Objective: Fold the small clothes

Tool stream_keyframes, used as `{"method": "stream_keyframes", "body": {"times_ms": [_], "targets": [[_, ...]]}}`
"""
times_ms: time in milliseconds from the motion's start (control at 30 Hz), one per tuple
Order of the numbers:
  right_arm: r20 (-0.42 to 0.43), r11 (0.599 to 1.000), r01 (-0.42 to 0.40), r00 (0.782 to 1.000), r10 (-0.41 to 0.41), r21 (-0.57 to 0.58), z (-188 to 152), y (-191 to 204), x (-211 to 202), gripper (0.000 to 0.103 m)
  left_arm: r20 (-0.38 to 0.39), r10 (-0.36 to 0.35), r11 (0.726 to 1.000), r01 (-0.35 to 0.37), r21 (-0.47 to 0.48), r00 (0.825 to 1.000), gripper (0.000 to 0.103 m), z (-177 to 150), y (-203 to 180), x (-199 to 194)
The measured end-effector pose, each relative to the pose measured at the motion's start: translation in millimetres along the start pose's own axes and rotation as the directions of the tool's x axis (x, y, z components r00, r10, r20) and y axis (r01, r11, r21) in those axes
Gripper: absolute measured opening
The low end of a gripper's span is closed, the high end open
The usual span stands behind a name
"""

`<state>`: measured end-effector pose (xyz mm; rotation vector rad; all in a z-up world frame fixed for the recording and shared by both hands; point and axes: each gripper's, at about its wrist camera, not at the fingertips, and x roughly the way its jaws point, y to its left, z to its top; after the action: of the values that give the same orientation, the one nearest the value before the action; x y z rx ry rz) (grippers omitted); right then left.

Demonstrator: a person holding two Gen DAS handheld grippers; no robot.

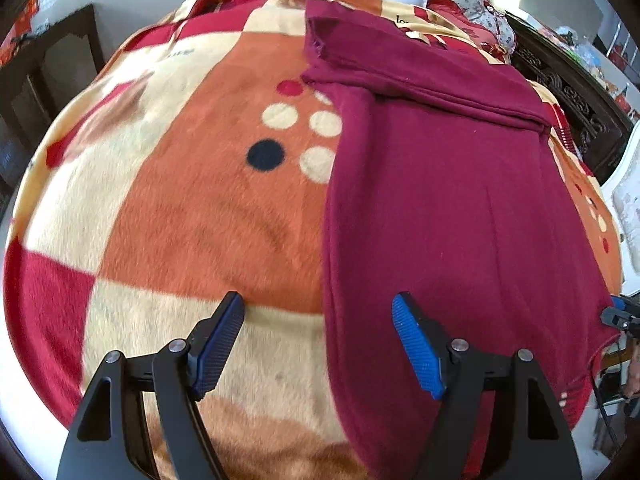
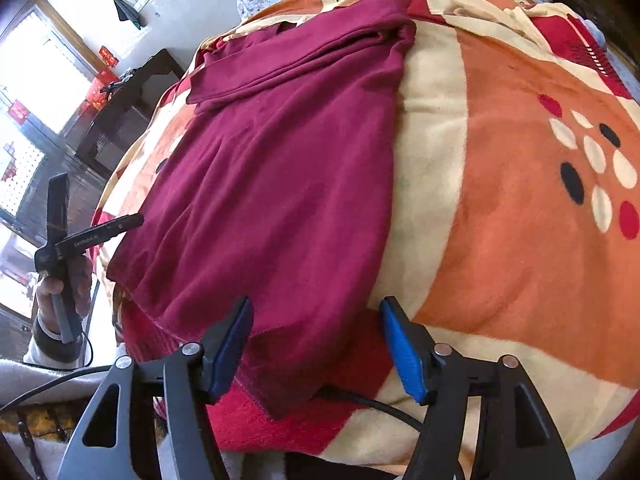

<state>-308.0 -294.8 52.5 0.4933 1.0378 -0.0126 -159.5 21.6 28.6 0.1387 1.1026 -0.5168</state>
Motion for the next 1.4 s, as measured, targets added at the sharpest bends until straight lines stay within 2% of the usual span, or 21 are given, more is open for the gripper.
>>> {"method": "stream_keyframes", "body": {"times_ms": [233,367,433,500,533,567,633,733,867,900,967,1033,1200,1233,1267,1300,1333,1367,1400], "targets": [[0.008,0.999,-0.036,0.999,0.036,0.030,-1.4,-3.1,-0.6,0.077,-0.025,-0.039,0.999,0.038,-0.027,0.999,0.076,-14.9,8.2,-3.9],[0.005,0.999,-0.037,0.999,0.037,0.020,-0.3,0.0,2.6,0.079,-0.038,-0.070,0.997,0.068,-0.032,0.997,0.081,-18.7,4.4,-3.3],[0.010,1.000,-0.019,1.000,0.019,0.000,-0.5,3.5,4.9,0.077,-0.038,-0.069,0.997,0.069,-0.020,0.997,0.082,-20.9,-1.5,-1.9],[0.018,0.998,0.032,0.999,-0.031,-0.045,-1.4,10.7,5.6,0.052,-0.039,-0.059,0.998,0.059,0.019,0.997,0.082,-22.9,-9.3,-0.4],[0.026,0.991,0.099,0.995,-0.097,-0.092,-2.0,16.2,5.0,0.028,-0.040,-0.052,0.998,0.053,0.035,0.998,0.082,-24.1,-12.8,0.3],[0.029,0.985,0.127,0.992,-0.125,-0.116,-2.1,17.9,3.4,0.012,-0.040,-0.044,0.998,0.046,0.053,0.998,0.082,-25.0,-18.2,1.6],[0.048,0.992,0.084,0.996,-0.079,-0.099,-0.7,16.8,-8.1,0.011,-0.041,-0.028,0.996,0.032,0.082,0.999,0.082,-25.6,-23.5,2.5],[0.091,0.984,0.106,0.992,-0.093,-0.147,-1.5,22.6,-23.7,0.011,-0.046,-0.043,0.996,0.046,0.076,0.998,0.083,-25.0,-22.0,2.5],[0.025,0.983,0.138,0.990,-0.136,-0.120,-8.8,10.0,-0.2,0.012,-0.048,-0.052,0.996,0.056,0.075,0.997,0.087,-26.1,-21.6,3.2],[0.035,0.986,0.123,0.992,-0.120,-0.109,-10.2,7.8,0.1,0.012,-0.050,-0.050,0.995,0.054,0.080,0.998,0.088,-27.8,-22.9,2.6],[0.047,0.999,0.037,0.998,-0.036,-0.029,-9.2,-2.4,-6.1,0.019,-0.060,-0.052,0.995,0.057,0.087,0.997,0.090,-31.2,-23.3,1.8],[0.040,0.998,-0.054,0.998,0.052,0.040,-12.0,-13.0,-7.1,0.031,-0.072,-0.060,0.994,0.066,0.082,0.996,0.094,-33.5,-21.6,1.6],[0.049,0.997,-0.068,0.997,0.067,0.019,-21.6,-8.3,-7.2,0.034,-0.074,-0.057,0.996,0.063,0.070,0.996,0.095,-34.1,-22.3,2.3],[0.053,0.996,-0.088,0.995,0.087,0.024,-20.9,-8.0,-7.5,0.033,-0.075,-0.052,0.996,0.058,0.072,0.996,0.090,-33.5,-23.3,2.0],[0.054,0.995,-0.097,0.994,0.096,0.017,-20.4,-5.6,-8.2,0.028,-0.071,-0.043,0.995,0.049,0.082,0.997,0.080,-31.3,-26.7,2.4],[0.052,0.995,-0.098,0.994,0.098,-0.003,-20.4,-3.2,-8.0,0.022,-0.061,-0.028,0.994,0.034,0.100,0.998,0.050,-29.5,-29.6,0.9],[0.054,0.996,-0.089,0.994,0.090,-0.029,-19.8,1.2,-8.3,0.011,-0.064,-0.044,0.993,0.051,0.109,0.997,0.023,-27.8,-31.4,-0.6],[0.066,0.995,-0.094,0.993,0.096,-0.040,-18.4,4.9,-9.8,0.011,-0.078,-0.081,0.991,0.088,0.100,0.994,0.015,-25.9,-31.0,-1.9],[0.081,0.991,-0.126,0.988,0.129,-0.039,-15.8,6.8,-12.1,0.011,-0.091,-0.112,0.989,0.120,0.084,0.989,0.011,-23.5,-29.6,-2.6]]}}
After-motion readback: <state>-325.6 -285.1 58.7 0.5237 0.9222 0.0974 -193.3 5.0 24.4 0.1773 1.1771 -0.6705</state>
